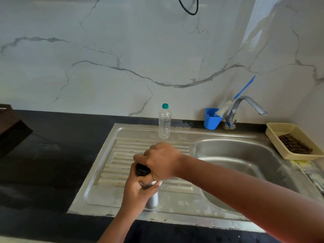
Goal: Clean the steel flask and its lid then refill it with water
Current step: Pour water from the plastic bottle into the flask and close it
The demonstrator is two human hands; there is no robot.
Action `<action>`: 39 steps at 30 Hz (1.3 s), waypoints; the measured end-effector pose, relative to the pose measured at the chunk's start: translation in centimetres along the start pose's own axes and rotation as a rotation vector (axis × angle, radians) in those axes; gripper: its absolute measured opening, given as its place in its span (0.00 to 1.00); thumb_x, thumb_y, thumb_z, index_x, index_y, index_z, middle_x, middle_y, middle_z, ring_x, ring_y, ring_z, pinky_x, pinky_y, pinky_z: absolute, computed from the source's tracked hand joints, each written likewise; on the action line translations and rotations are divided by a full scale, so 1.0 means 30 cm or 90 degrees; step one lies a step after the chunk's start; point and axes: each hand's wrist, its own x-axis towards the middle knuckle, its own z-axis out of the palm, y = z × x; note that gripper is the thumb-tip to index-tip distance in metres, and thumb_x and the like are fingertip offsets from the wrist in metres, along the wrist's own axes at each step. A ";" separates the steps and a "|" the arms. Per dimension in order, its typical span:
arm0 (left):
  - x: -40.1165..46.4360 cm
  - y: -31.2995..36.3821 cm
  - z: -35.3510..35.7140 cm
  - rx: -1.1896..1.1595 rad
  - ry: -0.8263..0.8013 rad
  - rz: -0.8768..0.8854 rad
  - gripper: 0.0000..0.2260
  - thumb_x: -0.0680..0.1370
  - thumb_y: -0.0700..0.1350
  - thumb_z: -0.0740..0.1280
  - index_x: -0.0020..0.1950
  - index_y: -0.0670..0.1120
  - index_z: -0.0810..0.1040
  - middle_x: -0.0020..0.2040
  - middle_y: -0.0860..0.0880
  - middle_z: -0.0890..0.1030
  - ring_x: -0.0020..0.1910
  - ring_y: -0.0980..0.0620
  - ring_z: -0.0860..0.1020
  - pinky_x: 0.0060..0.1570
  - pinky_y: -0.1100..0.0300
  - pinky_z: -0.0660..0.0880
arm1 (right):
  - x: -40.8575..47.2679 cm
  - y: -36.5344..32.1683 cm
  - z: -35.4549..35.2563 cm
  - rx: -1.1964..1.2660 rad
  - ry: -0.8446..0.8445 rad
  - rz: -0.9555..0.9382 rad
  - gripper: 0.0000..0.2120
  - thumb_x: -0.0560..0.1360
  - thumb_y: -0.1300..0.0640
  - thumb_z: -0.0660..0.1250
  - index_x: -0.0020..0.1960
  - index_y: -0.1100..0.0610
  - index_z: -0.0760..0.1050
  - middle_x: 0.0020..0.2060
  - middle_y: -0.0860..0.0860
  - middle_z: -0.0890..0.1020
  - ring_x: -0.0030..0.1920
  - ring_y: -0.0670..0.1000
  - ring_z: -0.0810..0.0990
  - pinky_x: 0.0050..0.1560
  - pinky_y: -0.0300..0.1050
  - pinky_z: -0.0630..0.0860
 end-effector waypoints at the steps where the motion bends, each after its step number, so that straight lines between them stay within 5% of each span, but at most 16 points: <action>1: 0.001 0.000 0.002 0.007 0.006 0.003 0.24 0.64 0.38 0.78 0.55 0.55 0.77 0.47 0.47 0.83 0.45 0.51 0.84 0.42 0.63 0.79 | -0.005 -0.021 0.010 0.008 0.024 0.057 0.24 0.72 0.36 0.67 0.47 0.58 0.75 0.29 0.56 0.79 0.29 0.60 0.77 0.29 0.42 0.61; 6: -0.002 0.009 0.025 0.060 0.044 -0.017 0.27 0.67 0.32 0.78 0.55 0.56 0.72 0.42 0.53 0.84 0.41 0.59 0.82 0.37 0.67 0.77 | 0.002 -0.125 0.006 0.088 0.020 0.338 0.20 0.78 0.38 0.56 0.46 0.56 0.65 0.29 0.50 0.68 0.32 0.56 0.69 0.27 0.42 0.57; 10: -0.005 0.019 0.033 0.089 0.062 -0.007 0.23 0.71 0.34 0.75 0.52 0.58 0.70 0.38 0.51 0.82 0.39 0.64 0.81 0.34 0.71 0.75 | 0.004 -0.173 0.037 0.025 0.082 0.421 0.22 0.75 0.36 0.60 0.41 0.55 0.66 0.28 0.50 0.74 0.27 0.53 0.69 0.25 0.38 0.52; 13: -0.002 0.010 0.030 0.082 0.046 0.004 0.23 0.68 0.31 0.77 0.53 0.53 0.74 0.44 0.56 0.82 0.40 0.62 0.81 0.35 0.71 0.75 | -0.022 -0.139 0.017 0.089 0.025 0.392 0.29 0.73 0.27 0.55 0.48 0.55 0.67 0.36 0.52 0.78 0.36 0.56 0.77 0.29 0.44 0.63; 16: -0.001 -0.010 0.029 0.075 0.067 0.005 0.28 0.64 0.30 0.79 0.54 0.53 0.74 0.49 0.54 0.83 0.44 0.64 0.81 0.41 0.74 0.74 | -0.055 -0.051 0.010 0.305 -0.014 0.454 0.34 0.67 0.20 0.45 0.41 0.50 0.67 0.37 0.53 0.78 0.42 0.58 0.78 0.40 0.49 0.72; 19: -0.002 -0.021 0.031 0.077 0.086 0.010 0.33 0.63 0.32 0.80 0.58 0.58 0.71 0.51 0.65 0.81 0.51 0.64 0.80 0.47 0.75 0.73 | -0.092 0.075 0.151 0.409 0.083 0.597 0.28 0.76 0.28 0.46 0.39 0.50 0.68 0.41 0.52 0.79 0.45 0.57 0.79 0.47 0.51 0.76; 22: -0.002 -0.029 0.027 0.067 0.082 0.006 0.33 0.64 0.33 0.81 0.59 0.57 0.71 0.52 0.64 0.81 0.52 0.61 0.81 0.50 0.71 0.75 | -0.152 0.181 0.310 0.297 -0.012 0.657 0.13 0.78 0.45 0.64 0.58 0.51 0.71 0.61 0.53 0.72 0.62 0.56 0.71 0.61 0.53 0.72; 26: 0.001 -0.032 0.024 0.064 0.076 0.009 0.32 0.64 0.32 0.80 0.60 0.55 0.71 0.52 0.62 0.81 0.52 0.59 0.81 0.49 0.70 0.75 | -0.200 0.216 0.431 0.248 -0.151 0.636 0.31 0.75 0.50 0.70 0.74 0.42 0.60 0.75 0.54 0.57 0.72 0.61 0.60 0.69 0.58 0.66; 30: 0.000 -0.029 0.023 0.057 0.073 0.006 0.32 0.64 0.32 0.80 0.60 0.55 0.71 0.52 0.61 0.81 0.53 0.58 0.81 0.49 0.70 0.75 | -0.201 0.203 0.479 0.262 -0.202 0.622 0.30 0.76 0.49 0.69 0.74 0.43 0.60 0.75 0.54 0.56 0.71 0.62 0.61 0.68 0.58 0.66; 39: -0.003 -0.033 0.019 0.053 0.074 0.012 0.32 0.65 0.32 0.80 0.60 0.56 0.71 0.52 0.61 0.81 0.52 0.58 0.81 0.50 0.69 0.76 | -0.228 0.179 0.509 0.279 -0.094 0.602 0.24 0.78 0.63 0.65 0.70 0.50 0.63 0.66 0.54 0.67 0.64 0.58 0.68 0.61 0.49 0.71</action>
